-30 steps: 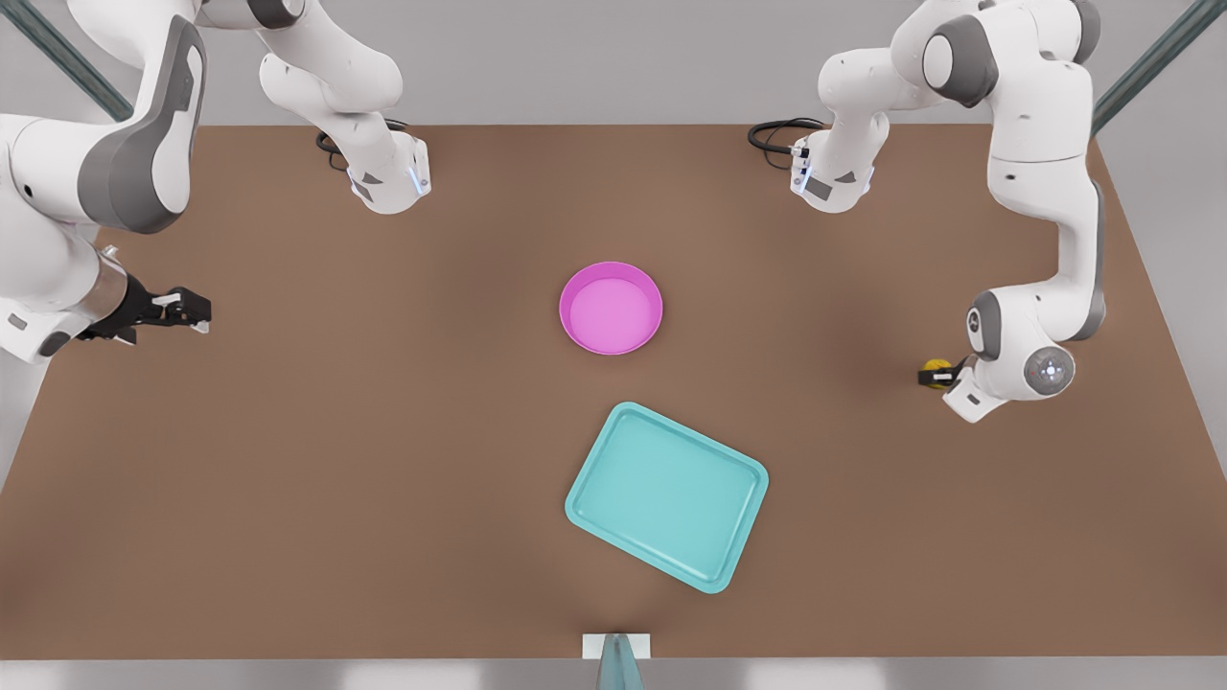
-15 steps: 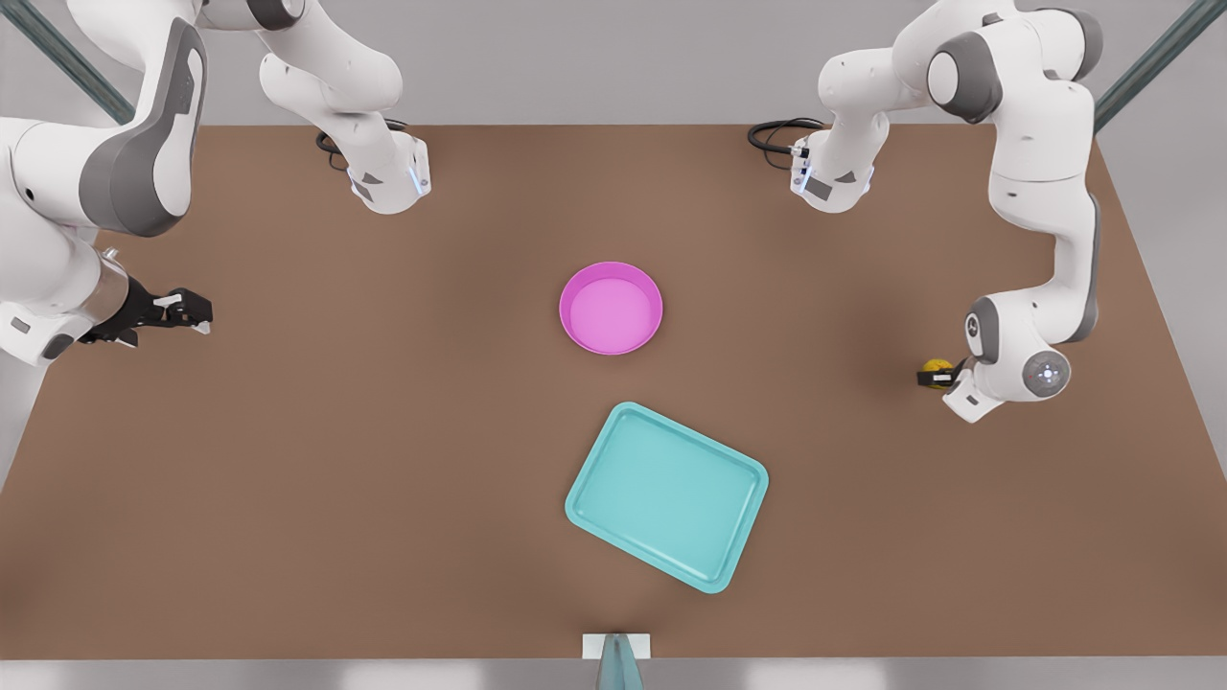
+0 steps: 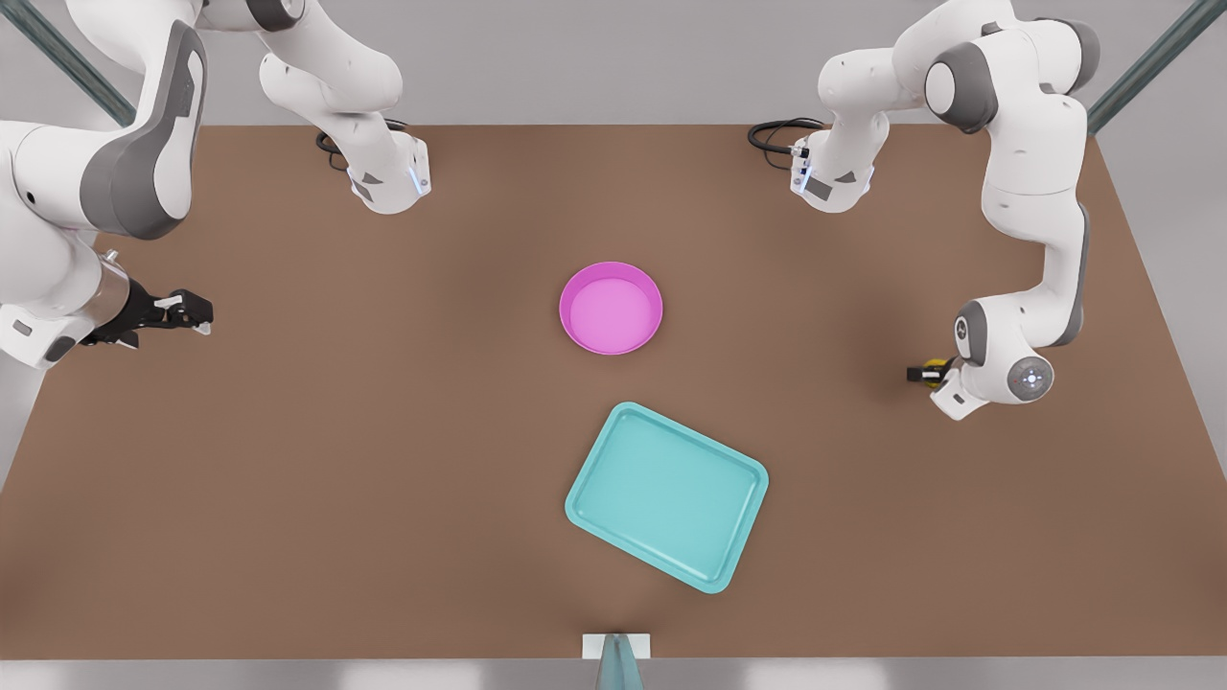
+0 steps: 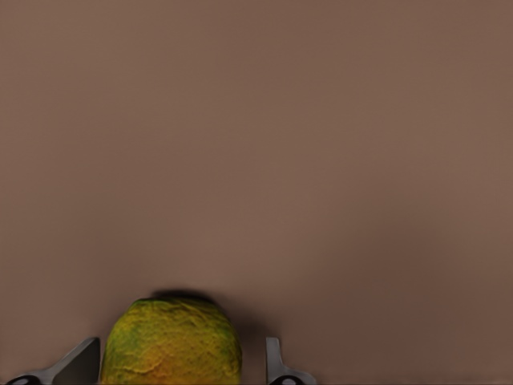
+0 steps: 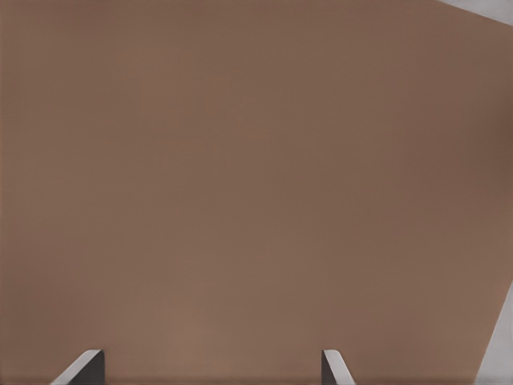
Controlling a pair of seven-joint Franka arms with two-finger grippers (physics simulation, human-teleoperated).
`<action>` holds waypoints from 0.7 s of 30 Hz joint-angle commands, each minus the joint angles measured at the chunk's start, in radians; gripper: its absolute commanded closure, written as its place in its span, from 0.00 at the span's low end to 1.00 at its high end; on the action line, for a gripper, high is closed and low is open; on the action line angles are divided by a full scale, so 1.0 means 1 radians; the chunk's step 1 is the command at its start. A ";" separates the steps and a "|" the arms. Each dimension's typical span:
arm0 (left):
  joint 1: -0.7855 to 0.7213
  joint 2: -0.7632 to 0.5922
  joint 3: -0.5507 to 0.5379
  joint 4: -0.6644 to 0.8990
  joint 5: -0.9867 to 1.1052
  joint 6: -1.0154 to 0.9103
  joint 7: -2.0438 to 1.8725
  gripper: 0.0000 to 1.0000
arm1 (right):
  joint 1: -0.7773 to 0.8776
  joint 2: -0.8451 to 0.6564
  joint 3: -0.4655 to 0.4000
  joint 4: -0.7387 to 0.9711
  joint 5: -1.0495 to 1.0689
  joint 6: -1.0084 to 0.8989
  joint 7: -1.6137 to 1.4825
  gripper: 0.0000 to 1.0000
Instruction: Place the orange on the plate with the left arm and the plate on the tray with the right arm
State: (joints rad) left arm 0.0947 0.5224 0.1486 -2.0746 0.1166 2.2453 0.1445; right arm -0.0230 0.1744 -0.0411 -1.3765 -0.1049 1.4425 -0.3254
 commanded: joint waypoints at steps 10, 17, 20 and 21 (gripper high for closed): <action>-0.096 -0.130 -0.103 0.004 0.001 -0.104 -0.203 0.28 | 0.000 -0.001 -0.002 0.000 0.001 -0.001 -0.009 0.00; -0.848 0.102 -0.165 0.465 -0.290 -0.231 -1.293 0.27 | -0.001 -0.001 -0.003 0.000 0.001 -0.001 -0.017 0.00; -0.943 0.120 -0.173 0.450 -0.290 -0.285 -1.323 0.27 | -0.001 -0.001 -0.003 0.000 0.001 -0.001 -0.017 0.00; -0.954 0.128 -0.173 0.449 -0.290 -0.286 -1.324 0.26 | -0.001 -0.001 -0.003 0.000 0.001 -0.001 -0.017 0.00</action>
State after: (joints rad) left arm -0.8454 0.6455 -0.0234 -1.6285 -0.1408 2.0256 -0.3997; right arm -0.0246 0.1744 -0.0442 -1.3765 -0.1049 1.4425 -0.3340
